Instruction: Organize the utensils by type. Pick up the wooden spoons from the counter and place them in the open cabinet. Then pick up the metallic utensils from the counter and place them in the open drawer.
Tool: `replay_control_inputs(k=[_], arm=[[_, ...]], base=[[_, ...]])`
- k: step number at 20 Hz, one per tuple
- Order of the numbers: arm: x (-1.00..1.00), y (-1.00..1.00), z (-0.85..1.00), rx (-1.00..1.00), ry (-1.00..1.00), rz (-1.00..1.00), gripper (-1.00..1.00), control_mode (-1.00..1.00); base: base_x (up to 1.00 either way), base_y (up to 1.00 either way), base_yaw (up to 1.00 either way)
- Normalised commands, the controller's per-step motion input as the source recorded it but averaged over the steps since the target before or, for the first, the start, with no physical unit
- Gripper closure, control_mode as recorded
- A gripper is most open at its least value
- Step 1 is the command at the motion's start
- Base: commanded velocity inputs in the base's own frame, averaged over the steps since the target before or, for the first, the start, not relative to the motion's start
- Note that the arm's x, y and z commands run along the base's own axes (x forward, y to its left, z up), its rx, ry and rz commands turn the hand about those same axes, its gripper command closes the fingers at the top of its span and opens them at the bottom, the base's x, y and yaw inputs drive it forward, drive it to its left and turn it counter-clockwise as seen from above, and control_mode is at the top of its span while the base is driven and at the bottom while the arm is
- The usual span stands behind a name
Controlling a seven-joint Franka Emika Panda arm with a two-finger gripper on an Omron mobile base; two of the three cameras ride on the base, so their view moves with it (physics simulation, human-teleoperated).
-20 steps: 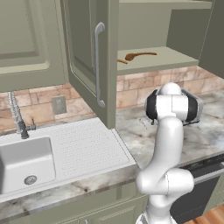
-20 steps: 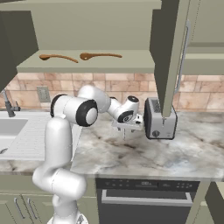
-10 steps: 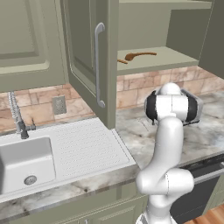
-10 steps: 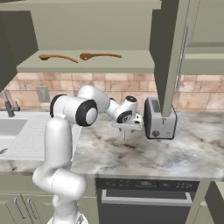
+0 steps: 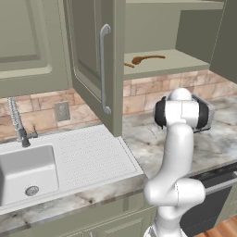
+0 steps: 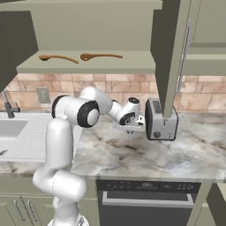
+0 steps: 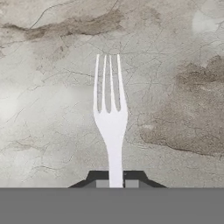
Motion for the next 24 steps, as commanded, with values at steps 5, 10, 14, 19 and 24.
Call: replay_control_inputs(k=[5,10,14,19,24], arm=[[-0.44,0.0,-0.07,0.0,0.0,0.0,1.0,-1.0],[-0.62,0.02,0.05,0.0,0.0,0.01,1.0,-1.0],[-0.57,0.07,0.41,0.0,-0.01,0.0,1.0,-1.0],[-0.57,0.14,0.41,0.0,-0.02,0.0,1.0,-1.0],[-0.59,0.11,0.39,0.0,-0.02,0.0,1.0,-1.0]], base=[[0.0,0.0,0.0],[0.0,0.0,0.0],[0.0,0.0,0.0],[0.0,0.0,0.0],[0.0,0.0,0.0]])
